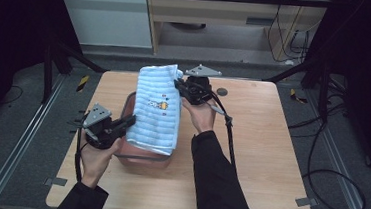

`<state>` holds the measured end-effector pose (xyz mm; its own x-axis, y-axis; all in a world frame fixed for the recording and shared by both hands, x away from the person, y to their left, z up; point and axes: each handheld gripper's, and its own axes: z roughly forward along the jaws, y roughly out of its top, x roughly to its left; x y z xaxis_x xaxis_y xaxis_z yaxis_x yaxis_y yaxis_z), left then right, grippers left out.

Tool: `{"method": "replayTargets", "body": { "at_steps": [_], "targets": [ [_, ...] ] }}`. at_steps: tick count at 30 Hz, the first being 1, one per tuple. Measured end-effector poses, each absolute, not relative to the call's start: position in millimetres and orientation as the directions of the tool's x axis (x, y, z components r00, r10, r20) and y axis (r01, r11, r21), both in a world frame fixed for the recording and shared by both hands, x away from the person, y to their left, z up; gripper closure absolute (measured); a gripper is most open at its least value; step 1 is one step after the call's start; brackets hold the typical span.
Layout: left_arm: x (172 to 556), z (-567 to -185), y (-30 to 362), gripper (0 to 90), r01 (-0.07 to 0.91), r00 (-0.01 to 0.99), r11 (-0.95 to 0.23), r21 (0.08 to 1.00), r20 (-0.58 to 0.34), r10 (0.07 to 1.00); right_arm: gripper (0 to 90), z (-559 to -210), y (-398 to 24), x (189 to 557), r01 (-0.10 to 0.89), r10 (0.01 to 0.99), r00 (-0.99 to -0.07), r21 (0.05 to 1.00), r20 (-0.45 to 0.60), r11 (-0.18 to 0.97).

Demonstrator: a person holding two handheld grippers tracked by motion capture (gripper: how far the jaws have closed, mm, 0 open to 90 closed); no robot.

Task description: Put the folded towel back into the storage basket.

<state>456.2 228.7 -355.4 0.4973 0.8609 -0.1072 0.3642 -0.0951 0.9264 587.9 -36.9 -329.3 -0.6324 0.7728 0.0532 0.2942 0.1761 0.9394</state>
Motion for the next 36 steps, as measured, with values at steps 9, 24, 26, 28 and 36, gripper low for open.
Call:
{"method": "replayTargets", "body": {
  "at_steps": [9, 24, 26, 28, 36],
  "targets": [
    [463.4, -362.7, 240.2, 86.4, 0.381, 0.47, -0.09, 0.92, -0.109, 0.876, 83.2, -342.2, -21.4, 600.2, 0.308, 0.767, -0.639, 0.934, 0.061, 0.183],
    [477.0, -391.3, 244.0, 86.4, 0.438, 0.437, -0.134, 0.889, -0.08, 0.896, 83.2, -370.4, -0.9, 612.6, 0.329, 0.765, -0.642, 0.919, 0.048, 0.219],
    [478.3, -396.1, 244.0, 86.4, 0.45, 0.434, -0.149, 0.881, -0.07, 0.898, 83.2, -377.6, 2.2, 613.3, 0.337, 0.764, -0.644, 0.913, 0.047, 0.228],
    [478.7, -397.6, 243.9, 86.4, 0.454, 0.434, -0.152, 0.878, -0.069, 0.898, 83.2, -382.4, 2.5, 614.3, 0.343, 0.765, -0.643, 0.91, 0.047, 0.233],
    [479.4, -408.6, 243.9, 86.4, 0.479, 0.427, -0.17, 0.861, -0.06, 0.902, 83.1, -396.5, 3.2, 615.6, 0.366, 0.766, -0.641, 0.897, 0.049, 0.249]
  ]
}}
